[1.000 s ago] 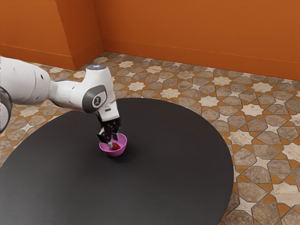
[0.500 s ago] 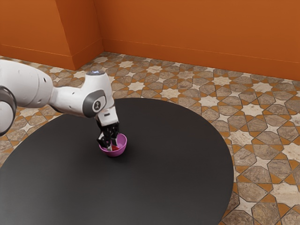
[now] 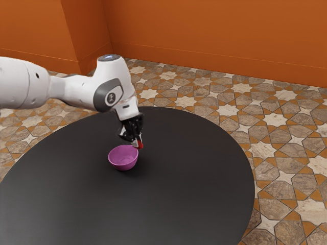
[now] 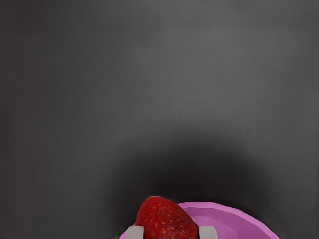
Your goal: Take strawberry from the bowl
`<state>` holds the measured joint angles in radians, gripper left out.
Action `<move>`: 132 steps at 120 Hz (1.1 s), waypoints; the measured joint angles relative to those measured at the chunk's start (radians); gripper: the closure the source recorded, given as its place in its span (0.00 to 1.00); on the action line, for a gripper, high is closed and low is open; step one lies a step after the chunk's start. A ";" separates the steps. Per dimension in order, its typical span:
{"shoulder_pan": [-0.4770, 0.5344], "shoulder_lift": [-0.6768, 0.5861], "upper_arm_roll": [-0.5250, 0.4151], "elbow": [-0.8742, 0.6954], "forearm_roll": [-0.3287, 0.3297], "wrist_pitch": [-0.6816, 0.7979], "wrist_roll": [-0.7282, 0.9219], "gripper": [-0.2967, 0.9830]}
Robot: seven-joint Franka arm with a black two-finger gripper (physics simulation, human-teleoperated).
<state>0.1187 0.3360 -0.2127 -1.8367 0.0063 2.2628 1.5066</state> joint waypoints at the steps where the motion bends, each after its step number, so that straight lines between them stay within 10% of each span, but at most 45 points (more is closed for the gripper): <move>1: -0.002 -0.001 -0.013 0.003 0.001 0.000 -0.001 0.84; 51: -0.191 0.156 -0.110 0.117 0.019 0.010 -0.070 0.84; 97: -0.177 0.151 -0.106 0.118 0.048 -0.017 -0.101 0.36; 113: -0.123 -0.073 -0.044 0.055 0.043 -0.149 -0.190 0.30; 132: 0.204 -0.381 -0.019 0.174 0.036 -0.431 -0.330 0.26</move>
<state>0.3231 -0.0446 -0.2313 -1.6629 0.0425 1.8321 1.1767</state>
